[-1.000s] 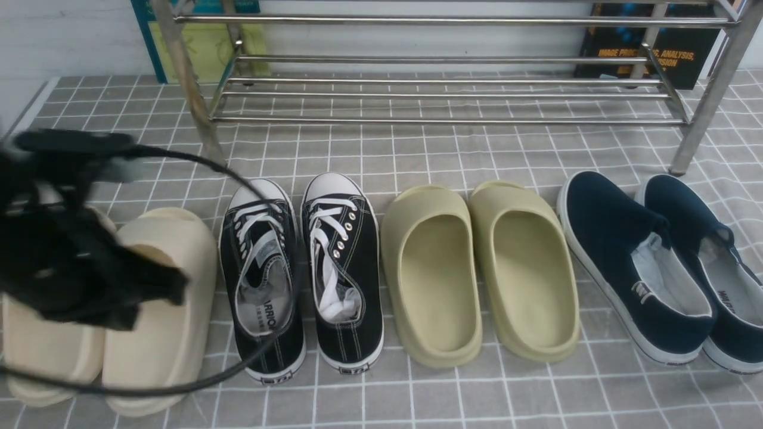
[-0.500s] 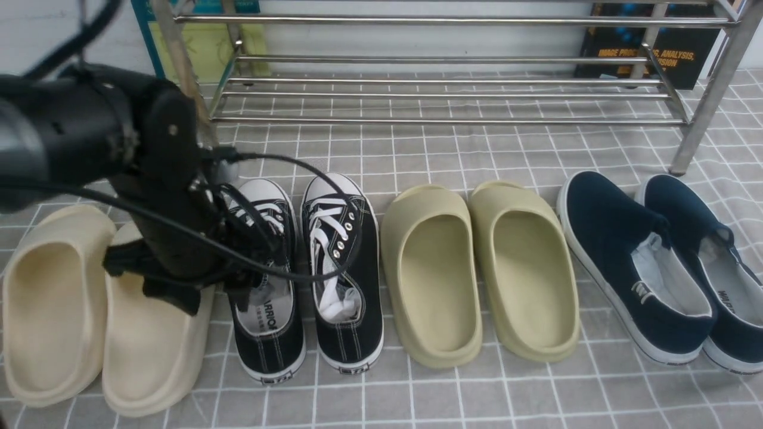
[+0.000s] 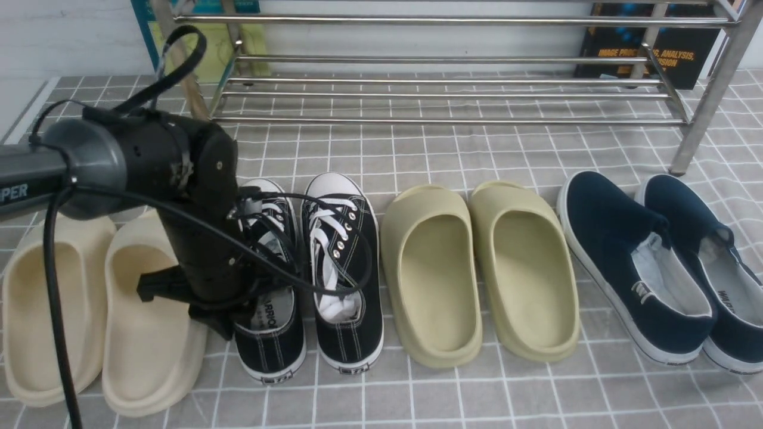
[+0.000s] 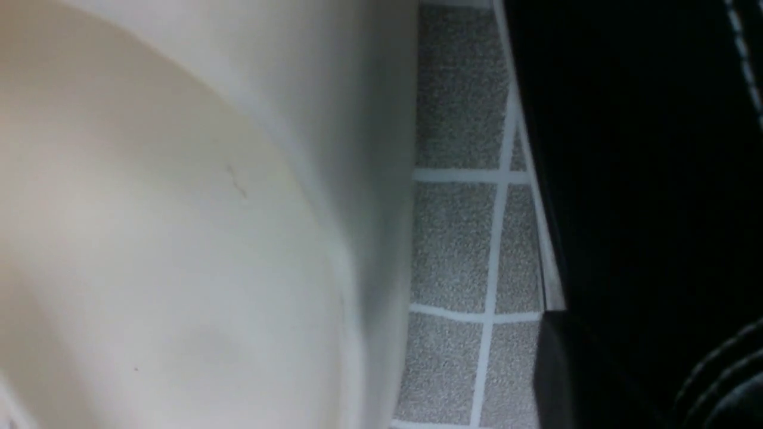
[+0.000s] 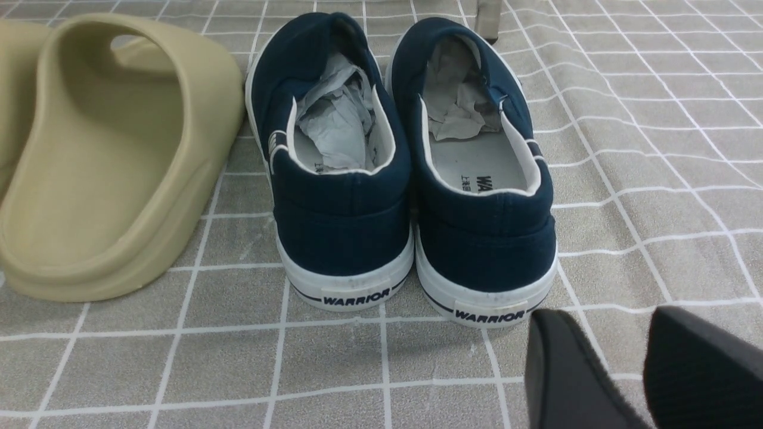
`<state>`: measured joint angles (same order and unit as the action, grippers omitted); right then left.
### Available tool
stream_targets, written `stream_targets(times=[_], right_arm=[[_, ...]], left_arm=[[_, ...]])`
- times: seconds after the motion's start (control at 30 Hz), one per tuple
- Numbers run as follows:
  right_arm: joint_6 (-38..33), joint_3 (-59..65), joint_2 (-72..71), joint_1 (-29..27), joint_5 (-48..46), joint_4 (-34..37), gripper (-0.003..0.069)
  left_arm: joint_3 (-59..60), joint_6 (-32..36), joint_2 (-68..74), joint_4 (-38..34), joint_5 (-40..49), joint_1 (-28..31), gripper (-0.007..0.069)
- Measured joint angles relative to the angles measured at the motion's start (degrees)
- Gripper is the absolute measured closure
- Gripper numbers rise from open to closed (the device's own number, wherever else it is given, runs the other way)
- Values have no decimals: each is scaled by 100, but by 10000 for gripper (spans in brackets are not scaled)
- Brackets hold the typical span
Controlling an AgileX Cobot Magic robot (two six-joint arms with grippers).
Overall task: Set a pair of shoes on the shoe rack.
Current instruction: Use the left arm to grab the shoe closest to it, then use the left arm to put a shoe into the shoe rack
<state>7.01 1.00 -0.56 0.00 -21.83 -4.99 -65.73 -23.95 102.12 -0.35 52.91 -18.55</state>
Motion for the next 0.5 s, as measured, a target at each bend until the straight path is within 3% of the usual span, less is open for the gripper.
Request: stream_targets(times=[0.03, 0.5], right_arm=[[0, 0, 0, 0, 0, 0, 415], [0, 0, 0, 0, 0, 0, 415]], left_arm=[[-5, -5, -49, 35, 0, 0, 636], [-1533, 276, -624, 35, 896, 5, 638]])
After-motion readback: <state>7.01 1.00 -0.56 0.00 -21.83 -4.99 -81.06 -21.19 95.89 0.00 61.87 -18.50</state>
